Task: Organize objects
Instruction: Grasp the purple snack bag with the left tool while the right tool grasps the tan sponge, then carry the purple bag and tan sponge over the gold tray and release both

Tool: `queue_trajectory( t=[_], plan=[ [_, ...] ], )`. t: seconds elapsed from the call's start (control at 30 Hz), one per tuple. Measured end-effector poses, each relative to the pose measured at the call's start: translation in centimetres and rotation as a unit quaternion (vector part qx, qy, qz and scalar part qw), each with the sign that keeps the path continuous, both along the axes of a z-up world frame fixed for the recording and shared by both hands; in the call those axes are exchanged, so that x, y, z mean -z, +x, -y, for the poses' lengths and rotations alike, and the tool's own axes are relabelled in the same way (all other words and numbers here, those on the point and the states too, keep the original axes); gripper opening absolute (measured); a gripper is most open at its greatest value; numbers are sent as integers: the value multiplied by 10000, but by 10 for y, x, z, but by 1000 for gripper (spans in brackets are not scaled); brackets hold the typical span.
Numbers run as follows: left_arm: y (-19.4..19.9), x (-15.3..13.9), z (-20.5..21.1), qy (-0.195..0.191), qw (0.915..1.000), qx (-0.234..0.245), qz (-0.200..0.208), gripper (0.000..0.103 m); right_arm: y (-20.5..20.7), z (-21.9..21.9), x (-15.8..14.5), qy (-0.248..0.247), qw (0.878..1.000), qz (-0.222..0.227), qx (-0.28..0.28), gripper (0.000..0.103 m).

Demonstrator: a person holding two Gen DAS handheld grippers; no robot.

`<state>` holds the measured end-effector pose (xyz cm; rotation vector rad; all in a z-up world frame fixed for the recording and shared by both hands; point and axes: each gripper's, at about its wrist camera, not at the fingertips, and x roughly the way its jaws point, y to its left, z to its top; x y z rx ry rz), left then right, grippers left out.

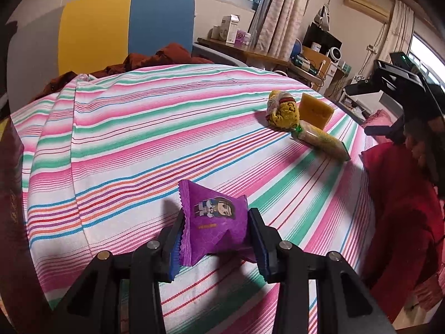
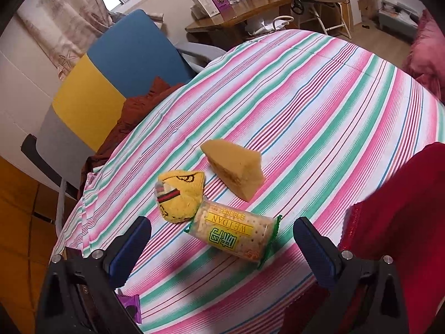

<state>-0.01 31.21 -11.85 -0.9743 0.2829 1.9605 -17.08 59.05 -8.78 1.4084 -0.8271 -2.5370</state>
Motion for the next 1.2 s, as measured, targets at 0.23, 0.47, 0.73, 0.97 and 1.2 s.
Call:
queue_trajectory(
  t=[0.23,0.47,0.73,0.97,1.2],
  plan=[
    [-1,-1,-1,-64,10000,-39,13,42,-26,22,-7,795,9943,424,-574,103],
    [-1,-1,0,-71,10000,-22,16,42,-77,39,-14,1639,9782,691,-1076,103],
    [-1,-1,0,-56,10000,-29,34,42,-109,55,13,2176,9554,1100,-1664,100],
    [0,-1,0,-71,10000,-14,-24,42,-107,53,27,2516,9469,1145,-1641,41],
    [2,-4,-2,-211,9997,-47,-89,42,-85,43,-4,2273,9623,551,-1389,41]
  ],
)
